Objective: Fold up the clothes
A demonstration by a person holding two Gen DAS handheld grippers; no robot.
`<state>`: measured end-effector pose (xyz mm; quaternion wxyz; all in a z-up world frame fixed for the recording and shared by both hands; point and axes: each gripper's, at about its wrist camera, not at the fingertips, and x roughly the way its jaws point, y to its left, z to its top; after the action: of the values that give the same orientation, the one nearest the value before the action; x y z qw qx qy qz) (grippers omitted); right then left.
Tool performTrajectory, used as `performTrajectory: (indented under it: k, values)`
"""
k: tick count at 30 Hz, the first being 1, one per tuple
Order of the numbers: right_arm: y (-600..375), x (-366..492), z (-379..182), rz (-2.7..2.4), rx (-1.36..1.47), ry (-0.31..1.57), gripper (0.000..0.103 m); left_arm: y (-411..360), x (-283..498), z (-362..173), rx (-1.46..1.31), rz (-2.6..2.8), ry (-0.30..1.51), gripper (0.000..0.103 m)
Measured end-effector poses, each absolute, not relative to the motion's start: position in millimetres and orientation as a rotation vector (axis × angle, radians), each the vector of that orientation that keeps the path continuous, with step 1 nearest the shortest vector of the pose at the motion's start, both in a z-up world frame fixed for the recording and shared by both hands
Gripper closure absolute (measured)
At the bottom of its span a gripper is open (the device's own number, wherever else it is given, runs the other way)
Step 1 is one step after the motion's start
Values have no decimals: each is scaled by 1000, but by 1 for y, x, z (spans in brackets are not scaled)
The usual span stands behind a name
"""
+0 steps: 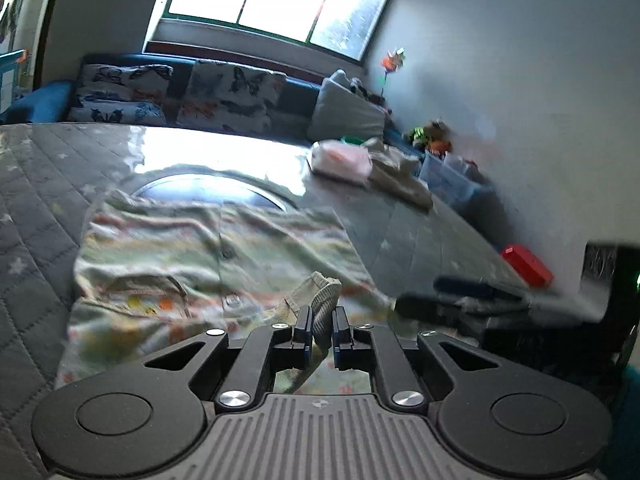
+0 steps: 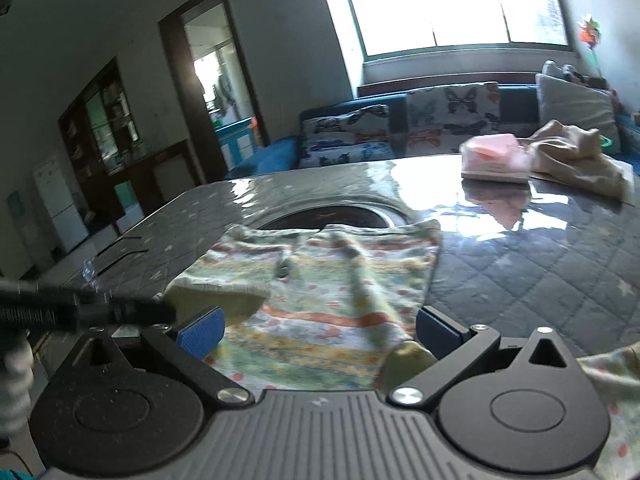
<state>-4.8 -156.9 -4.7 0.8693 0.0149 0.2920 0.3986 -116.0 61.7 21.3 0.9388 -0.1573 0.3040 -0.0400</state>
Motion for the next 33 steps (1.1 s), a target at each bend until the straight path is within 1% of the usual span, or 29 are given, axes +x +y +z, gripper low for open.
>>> performTrajectory:
  k: [2, 5, 6, 7, 9, 10, 14, 15, 17, 25, 26, 27, 28, 29, 33]
  values:
    - [-159, -3, -6, 824, 40, 617, 0, 56, -116, 12, -313, -104, 643, 91]
    - [-159, -3, -8, 823, 42, 624, 0, 50, -118, 1, -294, -136, 678, 85]
    - [-157, -4, -8, 827, 38, 626, 0, 51, -119, 0, -293, -143, 683, 79]
    - [-155, -4, -8, 832, 34, 628, 0, 52, -121, -1, -291, -151, 688, 75]
    - [-151, -6, -8, 841, 25, 631, 0, 58, -125, -1, -280, -154, 682, 60]
    - [-149, -7, -9, 847, 20, 633, 0, 61, -127, 1, -273, -153, 675, 59]
    - [-139, -10, -11, 874, -5, 641, 0, 92, -133, 4, -276, -84, 653, 59]
    - [-136, -11, -11, 883, -12, 643, 0, 102, -131, 4, -289, -58, 652, 61]
    - [-129, -14, -13, 902, -26, 647, 0, 124, -127, 2, -317, -8, 649, 61]
    - [-94, -30, -18, 999, -118, 655, 0, 182, -107, -20, -361, 109, 675, 64]
    - [-90, -32, -19, 1011, -126, 657, 0, 187, -107, -24, -364, 120, 684, 67]
    - [-87, -33, -20, 1020, -134, 660, 0, 191, -108, -27, -366, 130, 689, 74]
    - [-83, -34, -22, 1029, -145, 664, 0, 194, -111, -29, -364, 136, 684, 79]
    - [-80, -35, -23, 1037, -155, 668, 0, 196, -113, -30, -361, 143, 680, 81]
    - [-71, -36, -27, 1059, -180, 680, 0, 198, -121, -24, -352, 173, 670, 80]
